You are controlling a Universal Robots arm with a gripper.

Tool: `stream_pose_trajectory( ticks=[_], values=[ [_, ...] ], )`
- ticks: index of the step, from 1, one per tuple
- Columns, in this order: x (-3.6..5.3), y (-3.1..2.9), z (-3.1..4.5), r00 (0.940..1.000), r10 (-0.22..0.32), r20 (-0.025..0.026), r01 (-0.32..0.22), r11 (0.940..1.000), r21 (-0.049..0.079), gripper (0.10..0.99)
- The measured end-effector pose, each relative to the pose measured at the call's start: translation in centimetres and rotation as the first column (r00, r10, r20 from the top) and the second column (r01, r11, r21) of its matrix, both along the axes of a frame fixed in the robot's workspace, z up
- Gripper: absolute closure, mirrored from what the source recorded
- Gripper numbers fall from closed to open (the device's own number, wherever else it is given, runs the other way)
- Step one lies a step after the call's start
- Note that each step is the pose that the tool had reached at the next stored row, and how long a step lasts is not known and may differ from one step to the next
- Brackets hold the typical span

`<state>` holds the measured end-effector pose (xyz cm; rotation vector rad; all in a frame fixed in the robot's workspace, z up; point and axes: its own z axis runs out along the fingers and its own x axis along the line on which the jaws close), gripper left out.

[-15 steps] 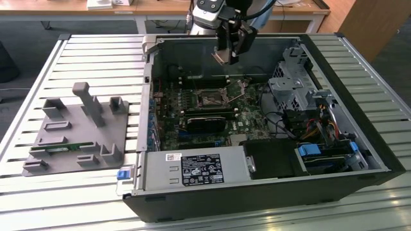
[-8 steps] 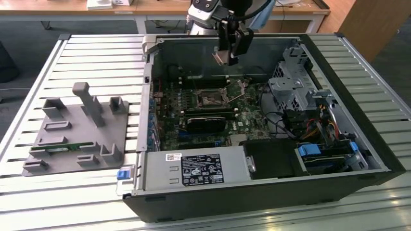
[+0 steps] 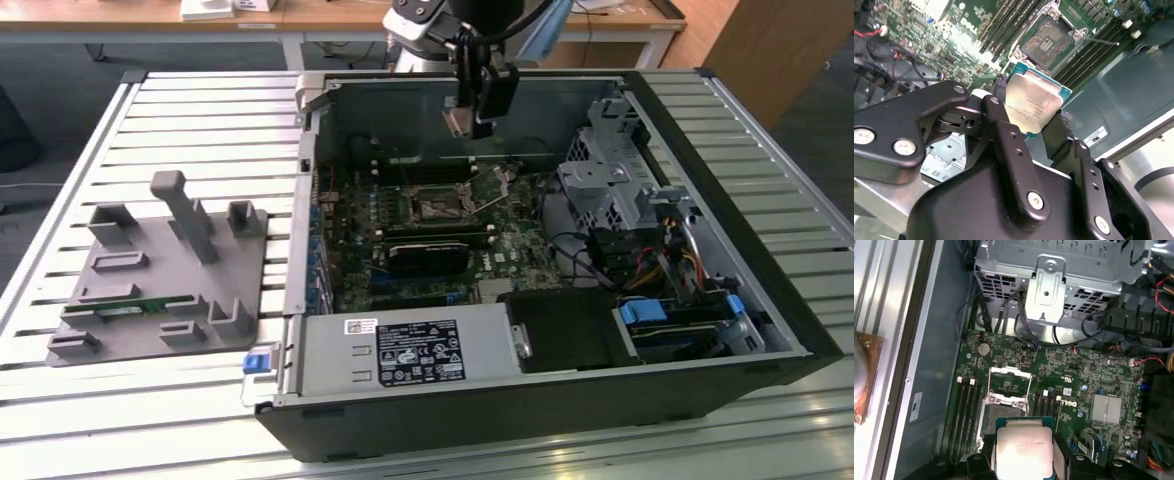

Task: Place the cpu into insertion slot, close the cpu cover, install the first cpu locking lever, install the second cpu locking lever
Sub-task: 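Place the cpu into insertion slot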

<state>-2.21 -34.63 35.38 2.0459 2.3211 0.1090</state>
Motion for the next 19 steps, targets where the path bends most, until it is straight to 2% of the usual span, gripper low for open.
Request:
stream_pose_trajectory(
  ticks=[6, 19],
  values=[
    [-0.03, 0.0, -0.18, 0.9965, -0.083, -0.0001, 0.083, 0.9965, 0.0, 0.549],
    [-0.04, 0.06, -1.5, 0.9964, -0.084, 0.001, 0.084, 0.9964, -0.008, 0.549]
  ],
)
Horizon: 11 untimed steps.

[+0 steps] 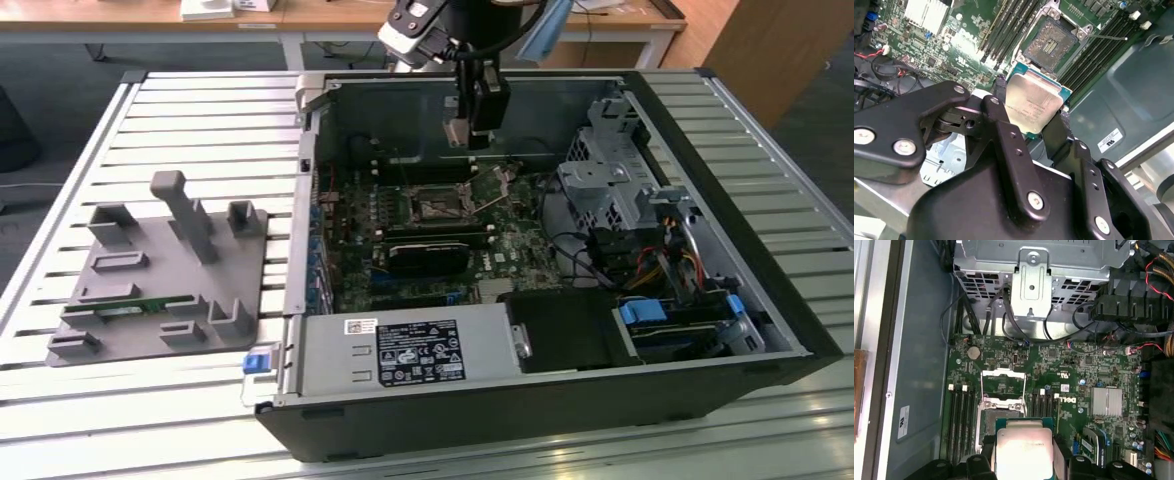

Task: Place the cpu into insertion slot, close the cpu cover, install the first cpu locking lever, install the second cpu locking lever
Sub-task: 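Place the cpu into insertion slot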

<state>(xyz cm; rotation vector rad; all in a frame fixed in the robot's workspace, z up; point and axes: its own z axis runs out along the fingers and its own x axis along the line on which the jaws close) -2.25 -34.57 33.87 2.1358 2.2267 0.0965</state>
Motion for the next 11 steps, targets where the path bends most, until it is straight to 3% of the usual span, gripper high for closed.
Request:
stream_pose_trajectory(
  ticks=[11],
  values=[
    [0.0, 0.0, -1.28, 1.0, 0.0, 0.0006, 0.0, 1.0, -0.002, 0.549]
  ],
)
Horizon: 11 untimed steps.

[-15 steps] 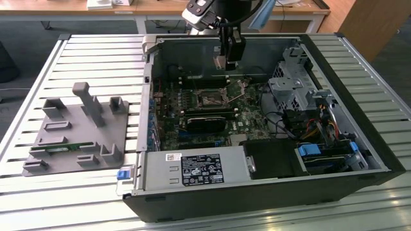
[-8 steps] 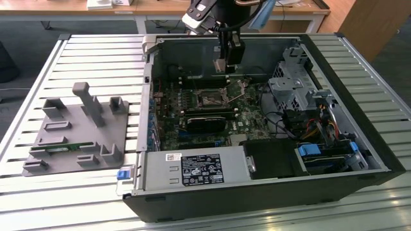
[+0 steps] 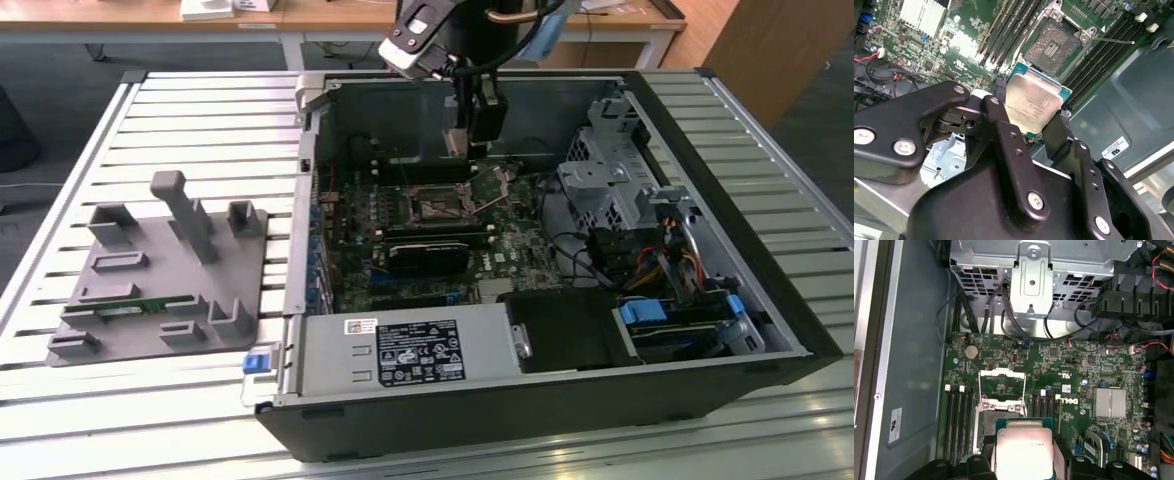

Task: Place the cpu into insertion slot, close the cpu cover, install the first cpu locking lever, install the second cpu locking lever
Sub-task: 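Place the cpu into insertion slot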

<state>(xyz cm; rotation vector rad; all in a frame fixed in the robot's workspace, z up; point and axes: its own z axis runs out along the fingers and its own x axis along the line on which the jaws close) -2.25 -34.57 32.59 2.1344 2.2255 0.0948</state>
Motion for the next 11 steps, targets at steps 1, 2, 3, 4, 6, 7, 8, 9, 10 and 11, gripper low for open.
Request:
stream_pose_trajectory(
  ticks=[1, 2, 3, 4, 6, 7, 8, 9, 10, 11],
  values=[
    [0.0, 0.0, -0.11, 1.0, 0.0, 0.0, 0.0, 1.0, 0.0, 0.549],
    [0.0, 0.0, -0.22, 1.0, 0.0, 0.0, 0.0, 1.0, 0.0, 0.549],
    [0.0, 0.0, -0.33, 1.0, 0.0, 0.0, 0.0, 1.0, 0.0, 0.549],
    [0.0, 0.0, -0.44, 1.0, 0.0, 0.0, 0.0, 1.0, 0.0, 0.549],
    [0.0, 0.0, -0.64, 1.0, 0.0, 0.0, 0.0, 1.0, 0.0, 0.549],
    [0.0, 0.0, -0.74, 1.0, 0.0, 0.0, 0.0, 1.0, 0.0, 0.549],
    [0.0, 0.0, -0.85, 1.0, 0.0, 0.0001, 0.0, 1.0, 0.0, 0.549],
    [0.0, 0.0, -0.96, 1.0, 0.0, 0.0001, 0.0, 1.0, 0.0, 0.549],
    [0.0, 0.0, -1.05, 1.0, 0.0, 0.0, 0.0, 1.0, 0.0, 0.549],
    [0.0, 0.0, -1.15, 1.0, 0.0, 0.0, 0.0, 1.0, 0.0, 0.549]
  ],
)
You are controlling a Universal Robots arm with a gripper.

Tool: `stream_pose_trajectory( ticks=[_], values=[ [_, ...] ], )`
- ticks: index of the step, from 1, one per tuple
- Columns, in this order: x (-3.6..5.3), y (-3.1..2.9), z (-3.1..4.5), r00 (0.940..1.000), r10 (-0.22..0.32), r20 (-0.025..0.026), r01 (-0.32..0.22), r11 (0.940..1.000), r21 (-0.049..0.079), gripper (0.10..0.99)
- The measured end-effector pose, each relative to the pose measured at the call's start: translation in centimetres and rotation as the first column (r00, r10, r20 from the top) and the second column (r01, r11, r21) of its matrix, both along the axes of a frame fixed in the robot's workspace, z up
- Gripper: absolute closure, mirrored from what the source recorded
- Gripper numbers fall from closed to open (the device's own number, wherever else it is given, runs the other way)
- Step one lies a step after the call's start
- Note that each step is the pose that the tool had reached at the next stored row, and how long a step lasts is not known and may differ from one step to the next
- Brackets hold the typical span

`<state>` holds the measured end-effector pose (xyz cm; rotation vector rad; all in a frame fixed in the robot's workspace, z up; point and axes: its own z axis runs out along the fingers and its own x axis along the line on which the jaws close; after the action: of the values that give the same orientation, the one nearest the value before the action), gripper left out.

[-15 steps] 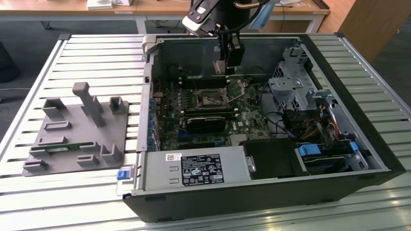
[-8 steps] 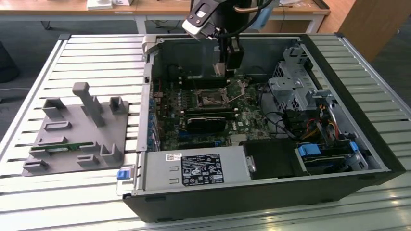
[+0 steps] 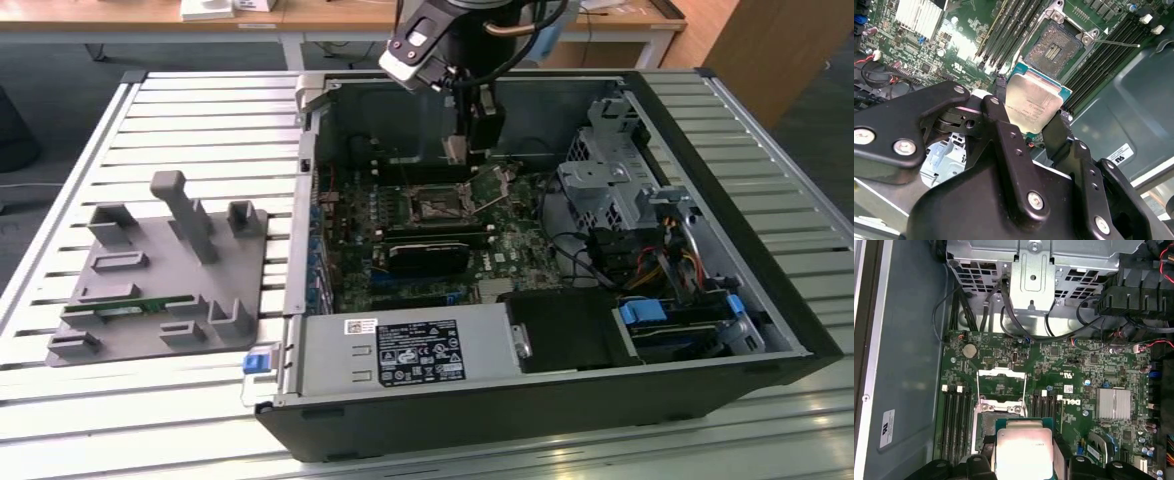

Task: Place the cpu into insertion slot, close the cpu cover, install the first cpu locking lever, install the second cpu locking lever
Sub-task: 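Place the cpu into insertion slot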

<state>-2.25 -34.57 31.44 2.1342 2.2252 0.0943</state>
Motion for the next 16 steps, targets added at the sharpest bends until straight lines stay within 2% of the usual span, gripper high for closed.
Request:
stream_pose_trajectory(
  ticks=[16],
  values=[
    [0.0, 0.0, -1.47, 1.0, 0.0, 0.0, 0.0, 1.0, -0.003, 0.549]
  ],
)
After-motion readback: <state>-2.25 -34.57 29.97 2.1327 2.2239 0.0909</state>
